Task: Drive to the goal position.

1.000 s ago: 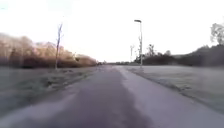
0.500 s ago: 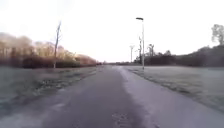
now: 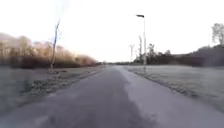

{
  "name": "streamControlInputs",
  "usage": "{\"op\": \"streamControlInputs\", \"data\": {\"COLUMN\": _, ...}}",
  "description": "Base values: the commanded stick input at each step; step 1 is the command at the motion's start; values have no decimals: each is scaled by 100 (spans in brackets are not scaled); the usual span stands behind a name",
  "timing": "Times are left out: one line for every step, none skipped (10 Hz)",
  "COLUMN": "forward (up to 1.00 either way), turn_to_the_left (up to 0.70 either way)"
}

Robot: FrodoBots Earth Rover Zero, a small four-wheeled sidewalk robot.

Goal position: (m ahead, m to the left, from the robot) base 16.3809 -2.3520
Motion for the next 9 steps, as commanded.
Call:
{"op": "streamControlInputs", "data": {"forward": 100, "turn_to_the_left": 0}}
{"op": "streamControlInputs", "data": {"forward": 100, "turn_to_the_left": 0}}
{"op": "streamControlInputs", "data": {"forward": 100, "turn_to_the_left": 0}}
{"op": "streamControlInputs", "data": {"forward": 100, "turn_to_the_left": 0}}
{"op": "streamControlInputs", "data": {"forward": 100, "turn_to_the_left": 0}}
{"op": "streamControlInputs", "data": {"forward": 100, "turn_to_the_left": 0}}
{"op": "streamControlInputs", "data": {"forward": 100, "turn_to_the_left": 0}}
{"op": "streamControlInputs", "data": {"forward": 100, "turn_to_the_left": 0}}
{"op": "streamControlInputs", "data": {"forward": 100, "turn_to_the_left": 0}}
